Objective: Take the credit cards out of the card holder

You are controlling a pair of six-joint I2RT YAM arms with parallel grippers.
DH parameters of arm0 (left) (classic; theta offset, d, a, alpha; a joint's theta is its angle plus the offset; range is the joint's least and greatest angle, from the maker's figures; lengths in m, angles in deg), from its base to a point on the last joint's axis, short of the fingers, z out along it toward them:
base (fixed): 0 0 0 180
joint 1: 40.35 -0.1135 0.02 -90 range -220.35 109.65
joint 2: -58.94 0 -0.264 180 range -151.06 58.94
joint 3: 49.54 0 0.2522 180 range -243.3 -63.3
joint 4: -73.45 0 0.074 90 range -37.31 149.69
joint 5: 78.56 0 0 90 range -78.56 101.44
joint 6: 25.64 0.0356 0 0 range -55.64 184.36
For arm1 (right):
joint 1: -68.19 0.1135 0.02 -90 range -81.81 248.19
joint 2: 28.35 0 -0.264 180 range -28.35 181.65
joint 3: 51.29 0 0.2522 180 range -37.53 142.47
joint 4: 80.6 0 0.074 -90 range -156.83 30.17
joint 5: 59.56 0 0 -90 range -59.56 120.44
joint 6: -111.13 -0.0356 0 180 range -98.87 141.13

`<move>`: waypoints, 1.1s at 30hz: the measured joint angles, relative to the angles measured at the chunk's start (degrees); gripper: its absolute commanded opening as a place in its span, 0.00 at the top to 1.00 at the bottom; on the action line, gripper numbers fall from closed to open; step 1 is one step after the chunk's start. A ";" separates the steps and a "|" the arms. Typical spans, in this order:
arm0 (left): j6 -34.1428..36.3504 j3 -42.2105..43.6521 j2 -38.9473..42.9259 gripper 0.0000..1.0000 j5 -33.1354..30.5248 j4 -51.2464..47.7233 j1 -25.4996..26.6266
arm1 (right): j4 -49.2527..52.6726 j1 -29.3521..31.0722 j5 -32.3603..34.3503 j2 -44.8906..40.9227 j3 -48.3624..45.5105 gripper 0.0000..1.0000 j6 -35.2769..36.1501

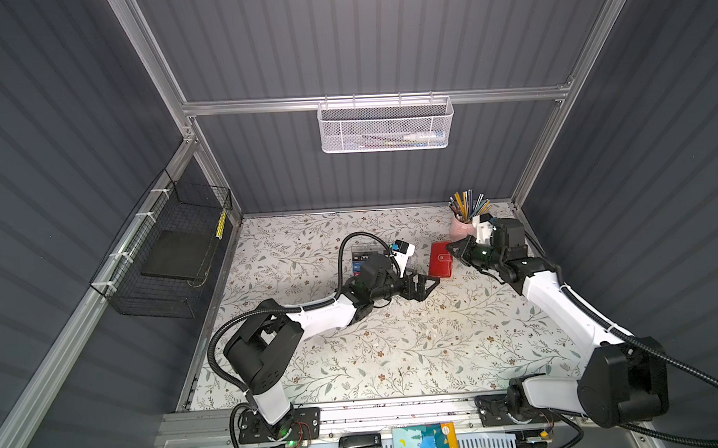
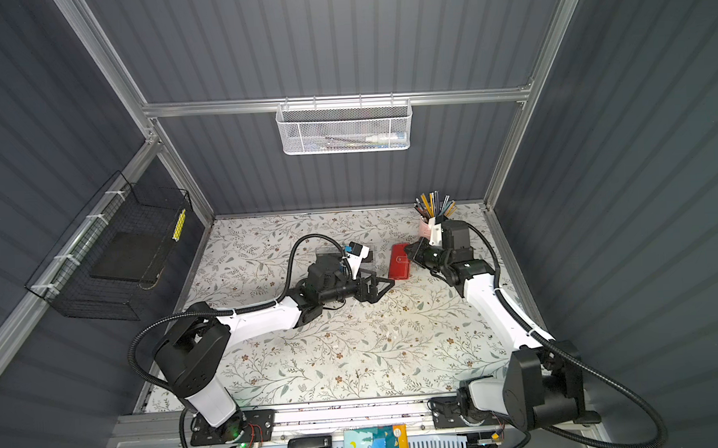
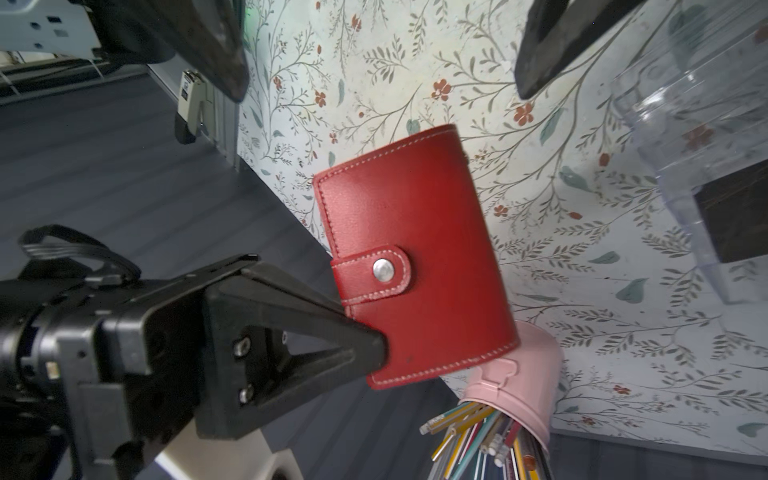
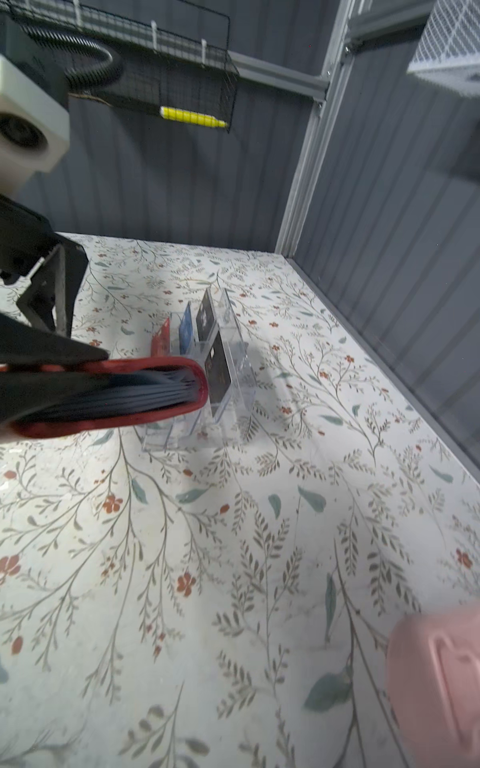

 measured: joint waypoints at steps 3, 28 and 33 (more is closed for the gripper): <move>-0.17 0.00 -0.22 0.00 2.19 2.43 -0.02 | 0.15 1.27 -1.81 0.00 1.66 1.00 -0.15; -3.17 -0.11 -1.11 0.00 9.46 13.27 -5.18 | -2.91 2.60 -12.46 0.15 5.11 1.00 -3.21; -4.50 -0.24 -2.01 0.00 10.88 16.44 -5.31 | -4.11 2.78 -13.16 0.74 5.14 1.00 -3.82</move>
